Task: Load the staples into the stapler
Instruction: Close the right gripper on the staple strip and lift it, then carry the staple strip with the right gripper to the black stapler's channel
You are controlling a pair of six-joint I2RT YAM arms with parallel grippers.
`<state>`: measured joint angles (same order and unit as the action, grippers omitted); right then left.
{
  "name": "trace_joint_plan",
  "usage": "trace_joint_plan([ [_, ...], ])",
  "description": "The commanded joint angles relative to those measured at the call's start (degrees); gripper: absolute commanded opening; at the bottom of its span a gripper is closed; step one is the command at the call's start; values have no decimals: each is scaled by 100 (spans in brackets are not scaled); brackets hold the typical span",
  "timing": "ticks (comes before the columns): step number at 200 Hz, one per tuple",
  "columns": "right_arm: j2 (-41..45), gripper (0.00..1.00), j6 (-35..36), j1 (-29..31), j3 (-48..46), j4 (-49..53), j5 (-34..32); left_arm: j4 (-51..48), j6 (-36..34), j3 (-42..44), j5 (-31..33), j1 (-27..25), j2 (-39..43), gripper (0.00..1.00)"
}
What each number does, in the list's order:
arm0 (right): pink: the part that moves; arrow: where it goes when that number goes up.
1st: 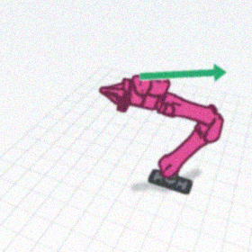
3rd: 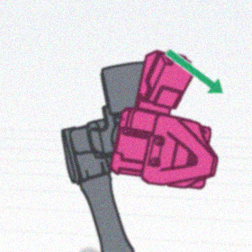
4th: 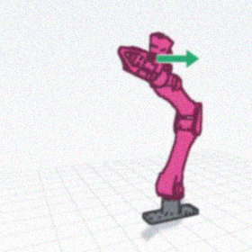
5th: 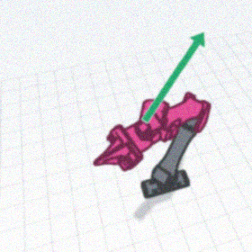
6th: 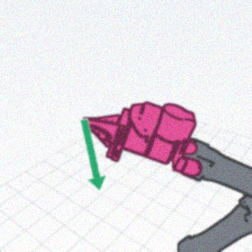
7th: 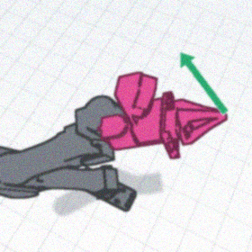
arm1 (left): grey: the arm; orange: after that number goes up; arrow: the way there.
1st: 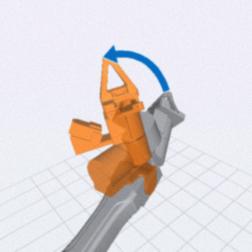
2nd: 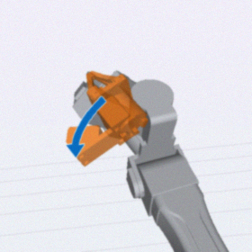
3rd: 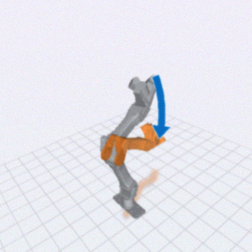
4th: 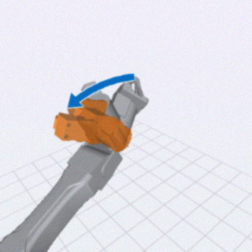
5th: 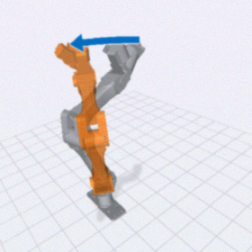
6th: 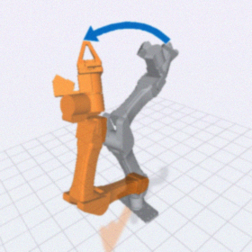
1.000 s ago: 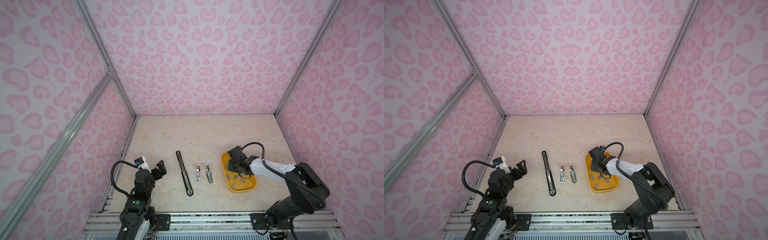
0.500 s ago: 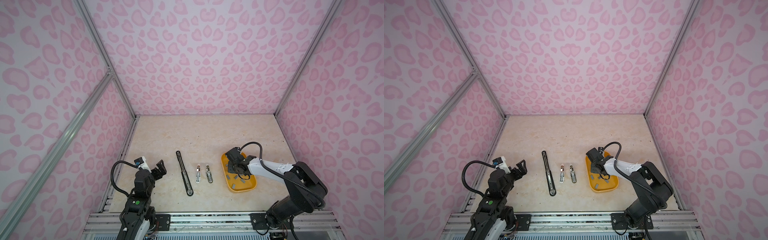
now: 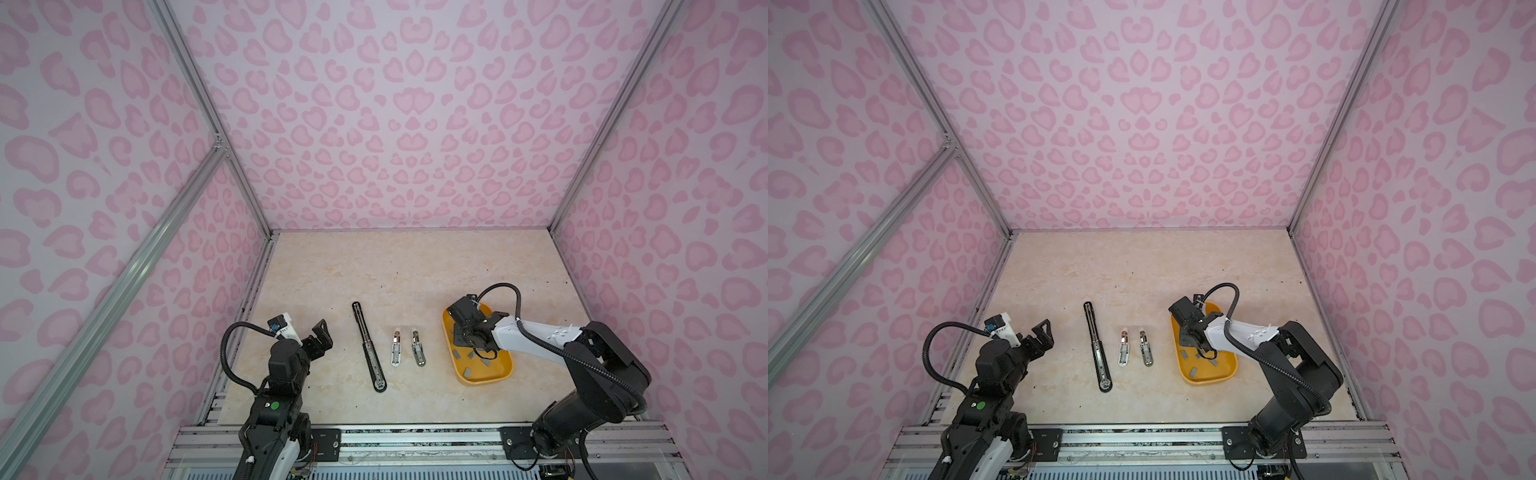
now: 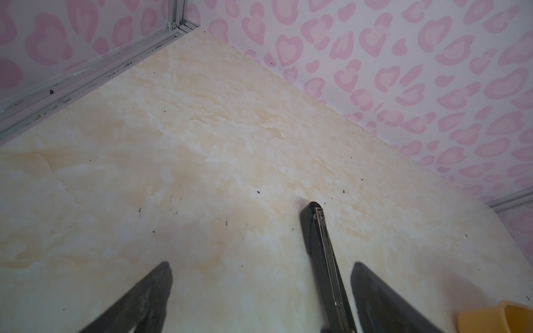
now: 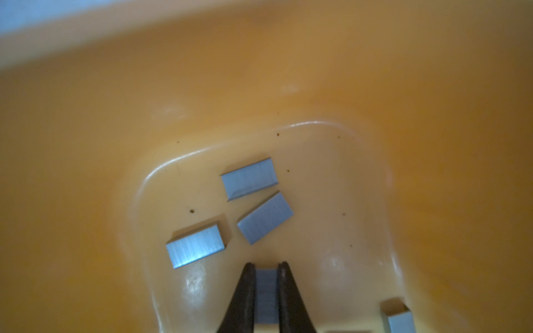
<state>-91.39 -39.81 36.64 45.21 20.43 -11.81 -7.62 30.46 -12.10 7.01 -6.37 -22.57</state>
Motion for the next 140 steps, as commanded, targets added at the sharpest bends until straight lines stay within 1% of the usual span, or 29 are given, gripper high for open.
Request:
trace_joint_plan([
  [1,-54,12,95,1,-21,163,-39,14,55,-42,95,0,-61,98],
  [9,-31,11,148,5,-4,159,-86,-10,58,-51,104,-4,-88,98],
  [33,183,10,324,-61,10,52,-148,-108,109,-98,187,-4,-198,97],
  [63,498,10,627,-159,84,-74,-286,-83,100,-139,75,-3,-383,97],
  [71,615,8,727,-156,78,-140,-367,-80,100,-149,66,-3,-419,97],
  [78,737,8,787,-149,60,-169,-426,-82,98,-161,49,4,-441,97],
  [84,855,8,813,-141,43,-186,-465,-103,85,-176,11,0,-434,99],
  [102,1275,8,880,-19,-91,-264,-520,-121,52,-142,-123,-5,-188,98],
  [112,1507,8,924,138,-175,-344,-615,-173,99,-80,9,-5,52,100],
  [127,1770,8,965,371,-173,-390,-723,-282,171,-15,246,-10,405,98],
  [140,1925,8,993,593,-115,-412,-935,-269,126,61,68,-5,734,98],
])
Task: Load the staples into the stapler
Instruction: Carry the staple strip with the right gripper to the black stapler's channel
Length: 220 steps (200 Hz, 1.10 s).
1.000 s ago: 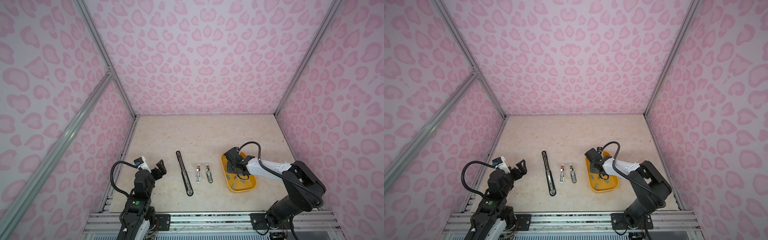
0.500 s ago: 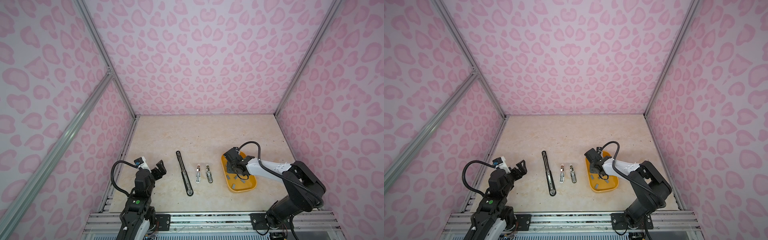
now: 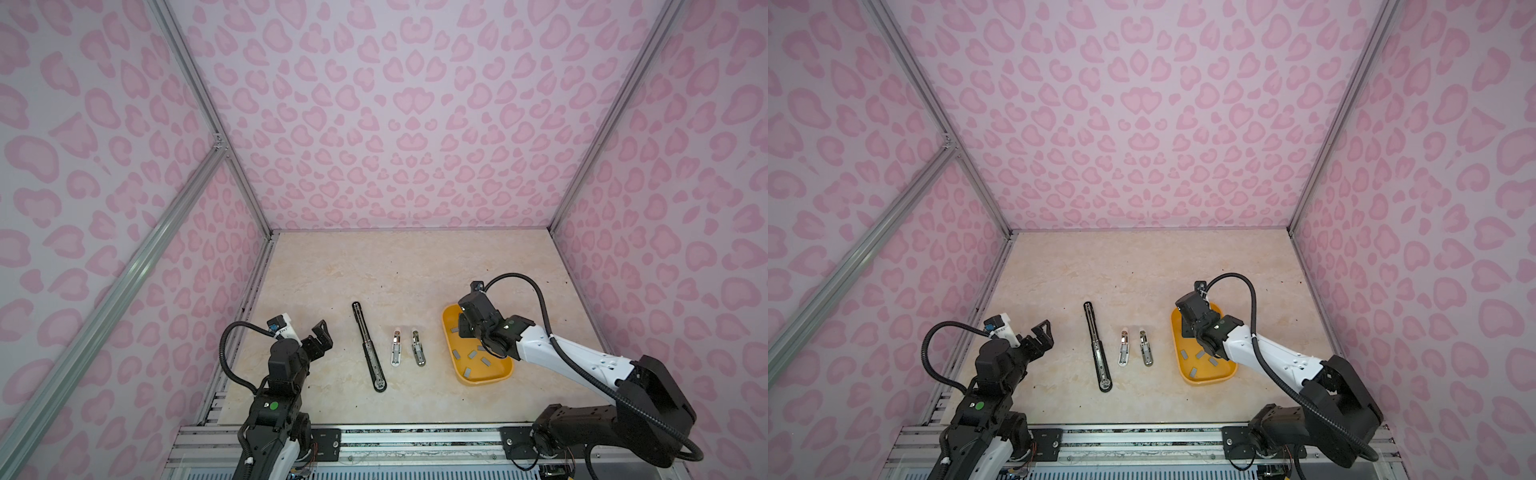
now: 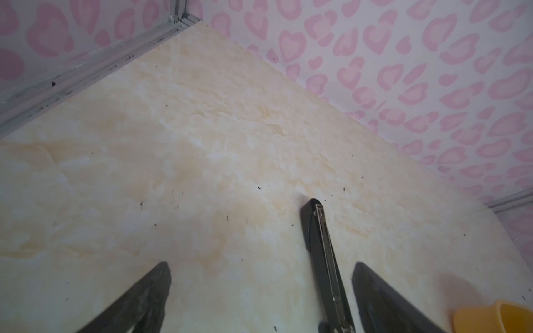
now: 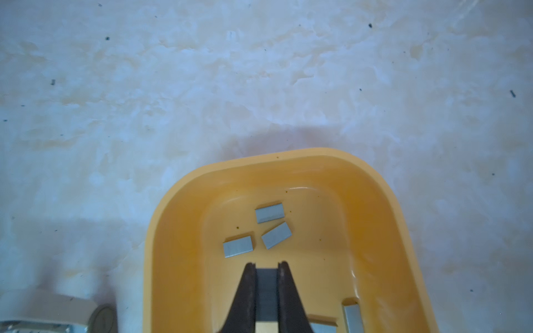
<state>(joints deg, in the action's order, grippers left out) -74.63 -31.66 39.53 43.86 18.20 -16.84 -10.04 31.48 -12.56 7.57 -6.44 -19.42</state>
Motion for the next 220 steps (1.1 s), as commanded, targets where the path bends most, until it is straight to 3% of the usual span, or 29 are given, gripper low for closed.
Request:
trace_joint_plan([
  [1,261,8,178,325,32,-191,-447,-29,19,119,-13,2,447,98],
  [29,453,7,150,649,318,-207,-285,-302,30,234,-47,2,1258,98],
  [60,631,7,-21,1342,253,-112,-583,-613,58,323,30,-2,1986,97],
  [101,499,7,106,2234,119,-1146,-854,-669,61,339,-31,-1,2141,97],
  [151,-209,7,-101,3382,371,-1562,-1537,-590,59,341,-134,1,2046,100],
  [220,-1814,6,-700,3964,931,-1960,-1898,-510,43,376,-328,-5,2179,99],
])
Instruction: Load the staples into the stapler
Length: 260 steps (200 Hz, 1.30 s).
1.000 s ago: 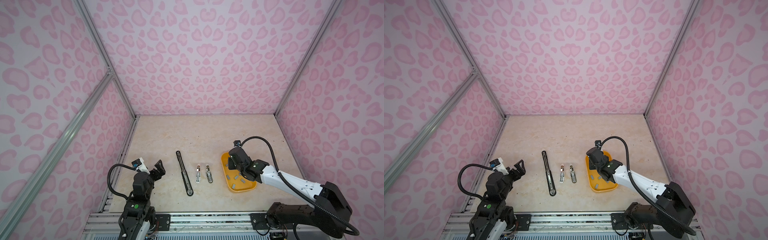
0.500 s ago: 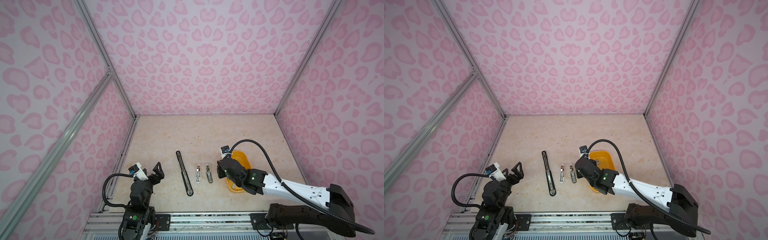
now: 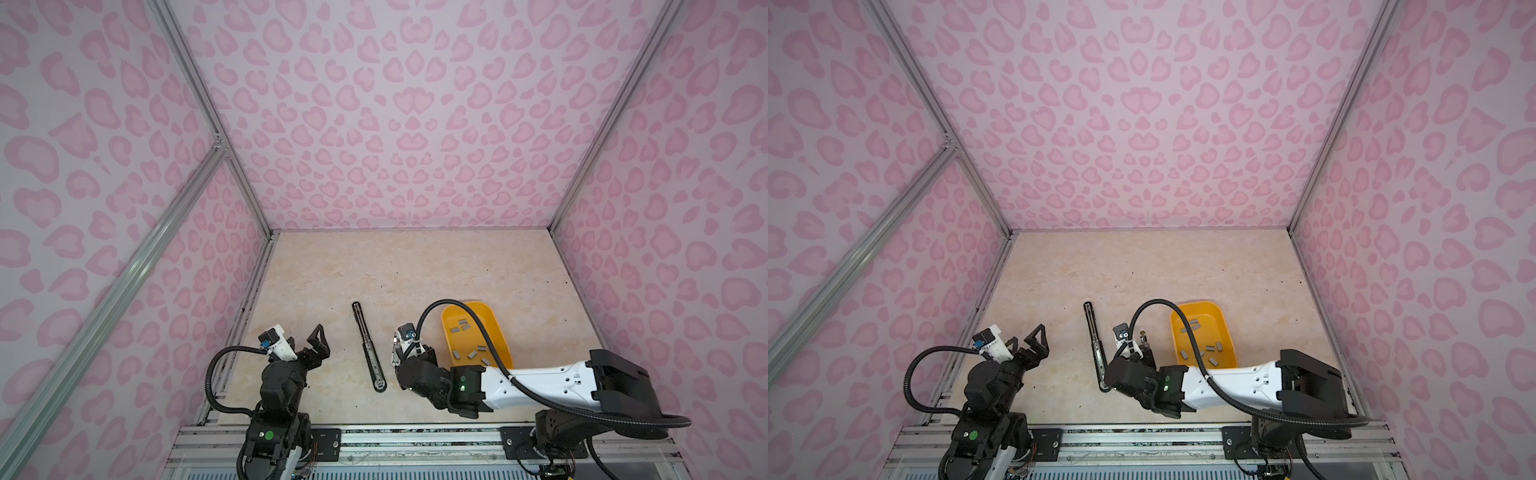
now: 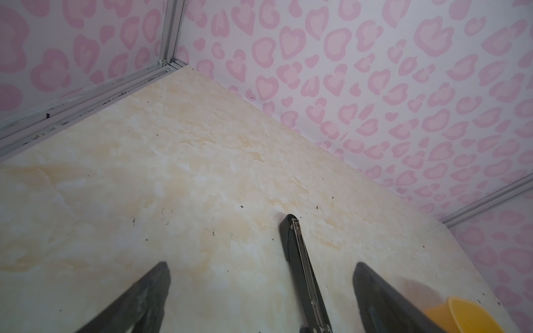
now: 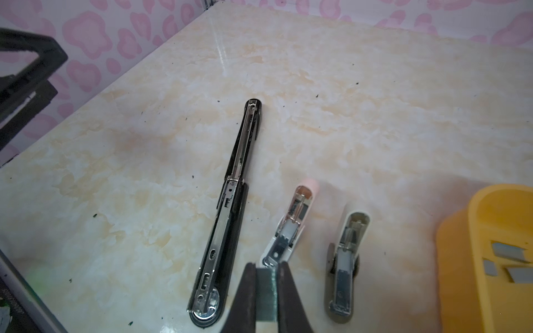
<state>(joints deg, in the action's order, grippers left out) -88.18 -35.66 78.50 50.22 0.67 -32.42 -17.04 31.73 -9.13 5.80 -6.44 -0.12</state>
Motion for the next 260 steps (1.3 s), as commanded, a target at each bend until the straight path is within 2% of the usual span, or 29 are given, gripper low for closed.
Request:
trace_joint_plan([
  [1,-483,6,-300,77,308,-207,-346,186,18,33,-159,-6,249,99],
  [44,-1139,5,-198,174,1033,91,-628,319,-17,70,-427,-3,274,99],
  [77,-1389,5,-114,141,1145,-106,-454,266,-9,77,-451,0,372,99],
  [127,-1260,5,-116,-55,793,-531,-95,242,9,82,-405,-6,410,100],
  [260,-1438,3,-161,-222,433,-1127,186,201,27,60,-405,2,416,100],
])
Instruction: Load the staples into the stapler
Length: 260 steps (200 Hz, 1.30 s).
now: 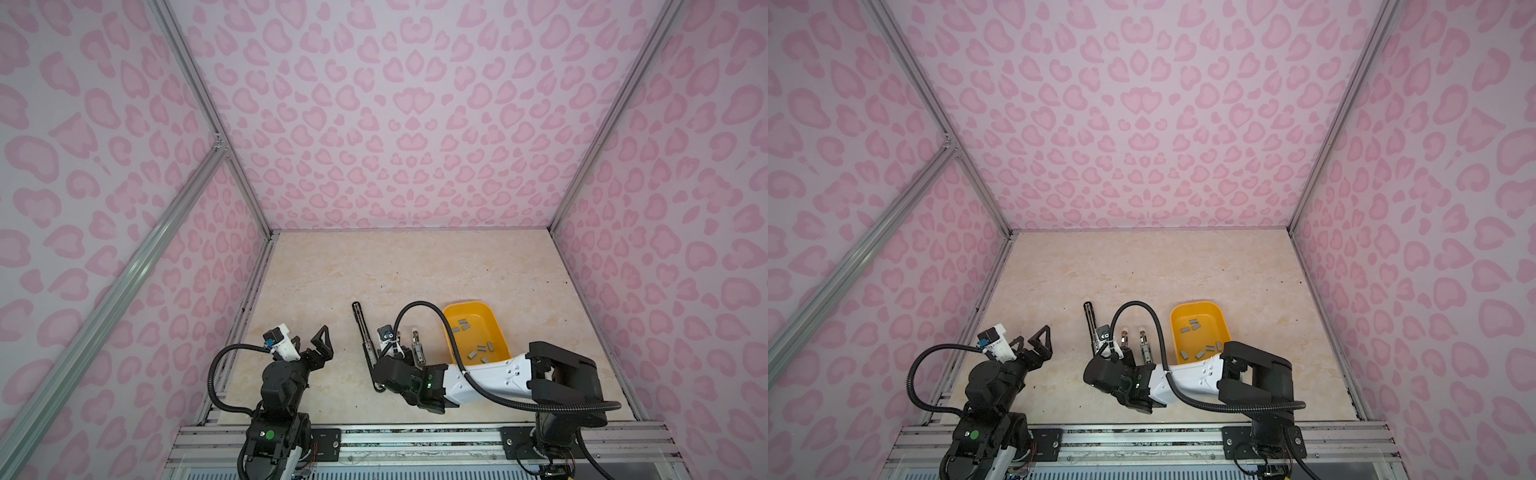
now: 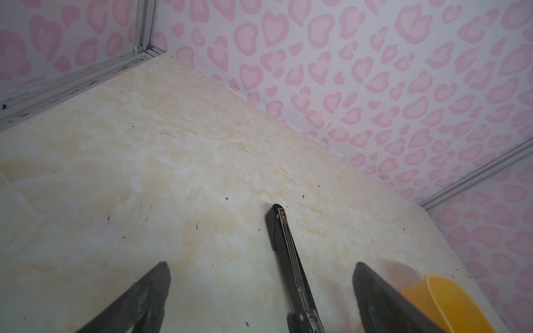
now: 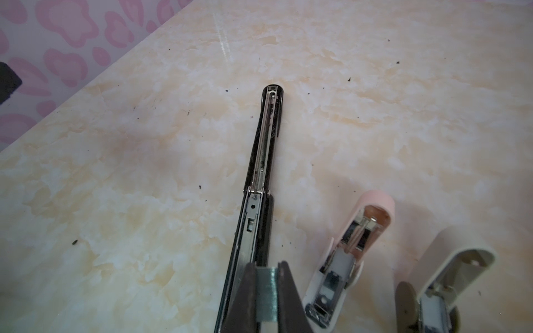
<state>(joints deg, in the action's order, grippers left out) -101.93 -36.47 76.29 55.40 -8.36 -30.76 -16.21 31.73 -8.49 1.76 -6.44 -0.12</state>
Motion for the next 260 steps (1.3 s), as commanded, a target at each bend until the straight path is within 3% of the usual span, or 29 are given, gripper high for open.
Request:
trace_joint_plan([
  [1,-64,4,-82,-5,-89,-231,18,118,27,-3,0,-2,416,100],
  [92,-274,3,-138,41,-39,-303,150,109,40,-2,-9,-3,416,100],
  [139,-345,2,-232,343,208,15,-223,98,50,-8,3,0,415,100],
  [260,-574,1,-489,354,281,186,-216,78,62,-9,24,-4,420,100],
])
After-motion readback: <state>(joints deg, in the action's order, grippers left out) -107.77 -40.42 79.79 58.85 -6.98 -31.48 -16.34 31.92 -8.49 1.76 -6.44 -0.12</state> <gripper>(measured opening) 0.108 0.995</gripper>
